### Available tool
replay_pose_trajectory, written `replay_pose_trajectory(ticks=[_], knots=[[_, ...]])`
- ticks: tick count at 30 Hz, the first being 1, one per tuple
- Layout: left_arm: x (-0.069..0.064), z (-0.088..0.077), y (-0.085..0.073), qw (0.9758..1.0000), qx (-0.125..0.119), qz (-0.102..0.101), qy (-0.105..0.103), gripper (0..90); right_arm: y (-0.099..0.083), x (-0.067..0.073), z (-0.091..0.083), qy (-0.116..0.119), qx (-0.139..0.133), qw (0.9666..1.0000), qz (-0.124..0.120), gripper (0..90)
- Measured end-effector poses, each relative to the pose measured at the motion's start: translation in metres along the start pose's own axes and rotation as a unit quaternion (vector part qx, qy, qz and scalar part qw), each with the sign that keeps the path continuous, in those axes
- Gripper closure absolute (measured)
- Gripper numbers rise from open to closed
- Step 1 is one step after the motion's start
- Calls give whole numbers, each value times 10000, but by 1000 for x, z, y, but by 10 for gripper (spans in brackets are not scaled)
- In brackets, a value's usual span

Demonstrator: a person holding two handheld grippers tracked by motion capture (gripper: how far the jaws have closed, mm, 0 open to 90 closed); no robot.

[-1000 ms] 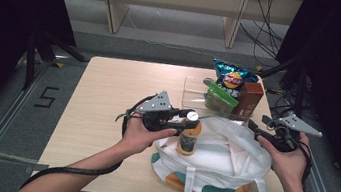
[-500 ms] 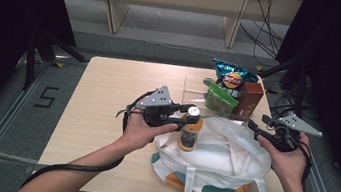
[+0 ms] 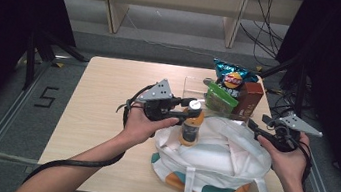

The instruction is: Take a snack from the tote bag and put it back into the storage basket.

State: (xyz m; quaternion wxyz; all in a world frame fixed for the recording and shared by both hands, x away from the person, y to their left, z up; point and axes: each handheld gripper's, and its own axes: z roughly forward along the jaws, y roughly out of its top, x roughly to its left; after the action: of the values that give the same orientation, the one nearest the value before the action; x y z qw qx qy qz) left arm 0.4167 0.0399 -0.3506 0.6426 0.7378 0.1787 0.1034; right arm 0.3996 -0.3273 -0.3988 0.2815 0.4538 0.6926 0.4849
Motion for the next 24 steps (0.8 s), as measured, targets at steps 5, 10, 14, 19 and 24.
replay_pose_trajectory(ticks=[5, 10, 14, 19, 24], knots=[[1, 0, 4, 10000, -15, 22, -12, 590, 1, 0, 0, -33, -4, 10000, -21, 417], [0, 2, 8, 10000, -49, 27, -20, 590, 1, 0, 0, -44, -11, 10000, -25, 418], [0, 4, 10, 10000, -51, 57, -33, 590, 1, 0, -1, -36, 22, 10000, 59, 418], [0, 6, 14, 9999, -79, 58, -63, 590, 0, -1, 0, -20, 7, 10000, -20, 417], [0, 5, 18, 9999, -112, 96, -43, 590, 1, 0, -1, -16, -29, 10000, 59, 417]])
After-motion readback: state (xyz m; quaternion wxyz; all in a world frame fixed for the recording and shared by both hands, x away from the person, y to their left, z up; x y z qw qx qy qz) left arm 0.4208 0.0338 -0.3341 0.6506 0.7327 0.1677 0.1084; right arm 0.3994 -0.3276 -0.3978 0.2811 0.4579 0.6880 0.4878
